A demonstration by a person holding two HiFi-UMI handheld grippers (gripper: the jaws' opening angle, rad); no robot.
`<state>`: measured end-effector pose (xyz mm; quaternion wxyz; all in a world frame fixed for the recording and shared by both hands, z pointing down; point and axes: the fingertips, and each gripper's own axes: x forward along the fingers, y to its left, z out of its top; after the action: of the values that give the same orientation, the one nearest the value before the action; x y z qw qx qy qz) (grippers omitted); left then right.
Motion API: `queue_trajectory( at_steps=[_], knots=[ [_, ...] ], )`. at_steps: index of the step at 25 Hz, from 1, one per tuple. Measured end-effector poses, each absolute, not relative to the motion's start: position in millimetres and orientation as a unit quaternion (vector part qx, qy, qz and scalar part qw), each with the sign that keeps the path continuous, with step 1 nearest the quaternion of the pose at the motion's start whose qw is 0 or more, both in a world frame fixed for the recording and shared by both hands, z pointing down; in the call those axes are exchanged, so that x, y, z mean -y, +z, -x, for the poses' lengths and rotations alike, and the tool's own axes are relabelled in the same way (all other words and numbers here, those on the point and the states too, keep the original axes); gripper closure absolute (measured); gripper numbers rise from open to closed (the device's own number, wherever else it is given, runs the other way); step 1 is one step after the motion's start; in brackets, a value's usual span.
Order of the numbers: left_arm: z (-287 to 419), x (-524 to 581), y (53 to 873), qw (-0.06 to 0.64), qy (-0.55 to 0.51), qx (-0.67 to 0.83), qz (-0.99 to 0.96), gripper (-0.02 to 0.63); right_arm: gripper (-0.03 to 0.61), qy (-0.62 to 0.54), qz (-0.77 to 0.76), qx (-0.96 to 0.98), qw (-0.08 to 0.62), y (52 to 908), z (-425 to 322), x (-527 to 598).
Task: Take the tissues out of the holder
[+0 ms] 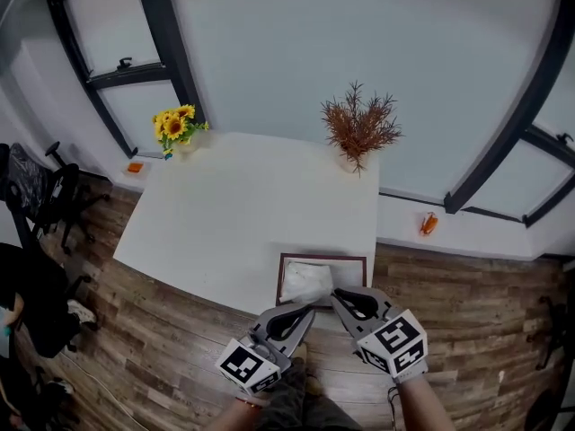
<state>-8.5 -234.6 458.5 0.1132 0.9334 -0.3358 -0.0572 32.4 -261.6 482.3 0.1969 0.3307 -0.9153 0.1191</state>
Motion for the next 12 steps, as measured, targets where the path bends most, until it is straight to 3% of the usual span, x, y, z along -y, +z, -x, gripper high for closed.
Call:
queue_trajectory(
  at_steps=[7, 12],
  knots=[
    [-7.0, 236.3, 476.1, 0.139, -0.064, 0.301, -0.941, 0.607, 0.475, 0.098, -0.217, 0.914, 0.328, 514.6, -13.3, 278.0],
    [-19.4, 232.6, 482.7, 0.132, -0.066, 0.265, -0.953, 0.606, 0.414, 0.085, -0.178, 0.906, 0.375, 526.5, 1.1, 286.0]
  ],
)
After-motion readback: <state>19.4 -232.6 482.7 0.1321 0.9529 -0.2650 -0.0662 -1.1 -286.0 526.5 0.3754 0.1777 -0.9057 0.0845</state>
